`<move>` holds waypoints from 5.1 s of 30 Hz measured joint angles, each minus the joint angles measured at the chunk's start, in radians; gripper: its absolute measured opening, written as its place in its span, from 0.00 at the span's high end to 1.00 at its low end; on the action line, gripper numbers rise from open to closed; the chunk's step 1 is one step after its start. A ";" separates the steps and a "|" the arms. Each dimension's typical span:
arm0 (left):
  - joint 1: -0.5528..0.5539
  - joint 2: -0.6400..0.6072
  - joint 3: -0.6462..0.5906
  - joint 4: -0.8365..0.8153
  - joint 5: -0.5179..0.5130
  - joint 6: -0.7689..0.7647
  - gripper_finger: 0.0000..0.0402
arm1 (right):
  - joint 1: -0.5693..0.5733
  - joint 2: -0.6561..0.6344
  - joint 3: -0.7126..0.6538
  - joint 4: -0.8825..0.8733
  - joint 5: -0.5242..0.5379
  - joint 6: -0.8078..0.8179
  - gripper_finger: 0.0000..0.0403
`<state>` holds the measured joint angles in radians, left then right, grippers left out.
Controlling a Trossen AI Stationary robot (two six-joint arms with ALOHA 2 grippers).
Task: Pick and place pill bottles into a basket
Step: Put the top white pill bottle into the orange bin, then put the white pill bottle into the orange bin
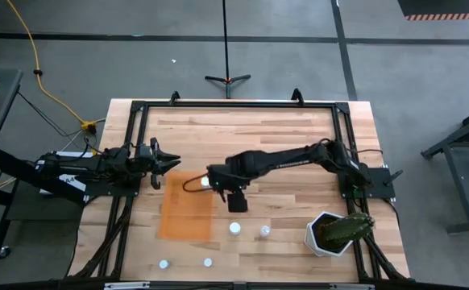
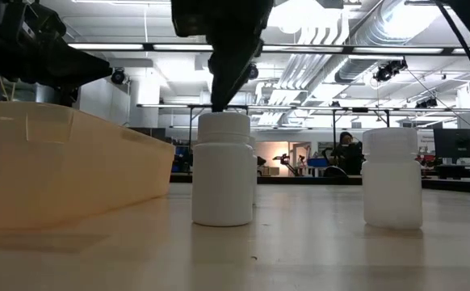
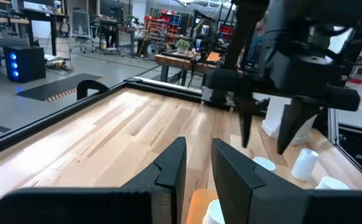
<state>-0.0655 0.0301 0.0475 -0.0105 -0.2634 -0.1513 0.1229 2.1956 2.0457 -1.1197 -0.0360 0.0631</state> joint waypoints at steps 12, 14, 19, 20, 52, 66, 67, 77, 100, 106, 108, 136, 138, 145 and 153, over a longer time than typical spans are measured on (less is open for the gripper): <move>0.000 0.000 0.000 0.000 0.000 0.000 0.72 | 0.064 0.016 -0.022 -0.016 0.095 -0.018 0.43; 0.000 0.000 0.000 -0.001 0.000 0.000 0.72 | 0.063 0.018 -0.063 -0.006 0.106 -0.017 0.42; 0.000 0.000 0.000 -0.008 0.000 0.000 0.72 | 0.042 0.019 -0.139 0.034 0.052 0.030 0.42; 0.000 0.000 0.000 -0.008 0.000 0.000 0.72 | 0.038 0.018 -0.155 0.051 0.036 0.031 0.42; 0.000 0.000 0.000 -0.008 0.000 0.000 0.72 | 0.022 0.017 -0.019 0.098 0.081 -0.046 0.59; 0.000 0.000 0.000 -0.018 -0.001 0.000 0.72 | 0.018 0.076 0.041 0.447 -0.007 -0.203 0.59; 0.000 0.000 0.000 -0.018 -0.001 0.000 0.72 | 0.016 0.088 0.041 0.448 -0.009 -0.203 0.59; 0.000 0.000 0.000 -0.023 -0.002 0.000 0.72 | -0.002 0.150 0.040 0.420 -0.018 -0.221 0.59; 0.000 0.000 0.000 -0.023 -0.004 0.000 0.72 | -0.019 0.150 0.040 0.362 -0.024 -0.225 0.45; 0.000 0.000 0.000 -0.023 -0.004 0.000 0.72 | -0.023 0.149 0.085 0.367 -0.024 -0.221 0.45; 0.000 0.000 0.000 -0.023 -0.004 0.000 0.72 | -0.026 0.147 0.137 0.340 -0.024 -0.207 0.46; 0.000 0.000 0.000 -0.043 -0.004 0.000 0.72 | 0.277 0.129 0.135 0.007 0.049 0.020 0.47; 0.000 0.000 0.000 -0.043 -0.004 0.000 0.72 | 0.279 0.130 0.105 0.036 0.054 0.011 0.46; 0.000 0.000 0.000 -0.043 -0.004 0.000 0.72 | 0.242 0.131 0.082 0.020 0.113 0.086 0.46; 0.000 0.000 0.000 -0.043 -0.004 0.000 0.72 | 0.232 0.130 0.082 0.026 0.045 0.043 0.46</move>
<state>-0.0654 0.0300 0.0475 -0.0536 -0.2672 -0.1513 0.3546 2.3260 2.1281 -1.0942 0.0089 0.1062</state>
